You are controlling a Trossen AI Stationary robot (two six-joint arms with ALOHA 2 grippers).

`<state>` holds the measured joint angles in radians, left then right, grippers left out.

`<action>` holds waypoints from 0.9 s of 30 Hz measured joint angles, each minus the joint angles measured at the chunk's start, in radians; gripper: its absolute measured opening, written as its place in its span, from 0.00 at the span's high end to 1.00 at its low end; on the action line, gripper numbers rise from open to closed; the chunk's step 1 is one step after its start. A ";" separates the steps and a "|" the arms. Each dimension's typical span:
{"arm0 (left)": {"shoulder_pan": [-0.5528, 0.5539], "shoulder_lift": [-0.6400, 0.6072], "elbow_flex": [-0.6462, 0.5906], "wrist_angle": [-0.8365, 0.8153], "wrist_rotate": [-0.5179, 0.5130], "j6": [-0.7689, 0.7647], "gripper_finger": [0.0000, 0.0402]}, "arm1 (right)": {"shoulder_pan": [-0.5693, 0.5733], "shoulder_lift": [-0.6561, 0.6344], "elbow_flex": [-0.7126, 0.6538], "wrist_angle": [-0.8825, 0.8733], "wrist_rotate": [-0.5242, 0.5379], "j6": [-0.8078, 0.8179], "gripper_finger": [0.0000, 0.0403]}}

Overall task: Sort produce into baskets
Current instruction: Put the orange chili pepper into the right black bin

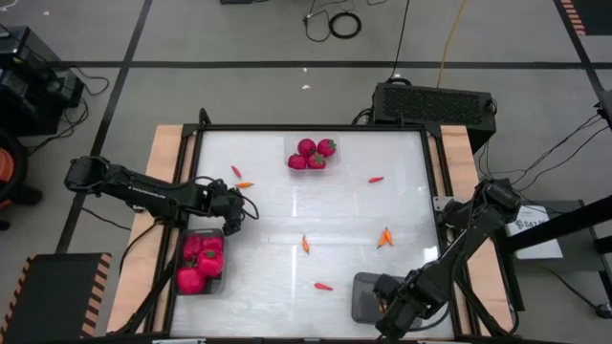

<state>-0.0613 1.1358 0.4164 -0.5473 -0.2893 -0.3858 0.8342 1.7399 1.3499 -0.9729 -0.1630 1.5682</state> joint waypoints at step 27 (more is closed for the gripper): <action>0.000 0.001 -0.001 0.017 -0.003 0.001 0.03 | -0.323 -0.544 -0.437 -0.054 0.223 0.046 0.61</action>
<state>-0.0616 1.1366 0.4152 -0.5304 -0.2928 -0.3847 0.5111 1.1960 0.9127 -1.0272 0.0598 1.6140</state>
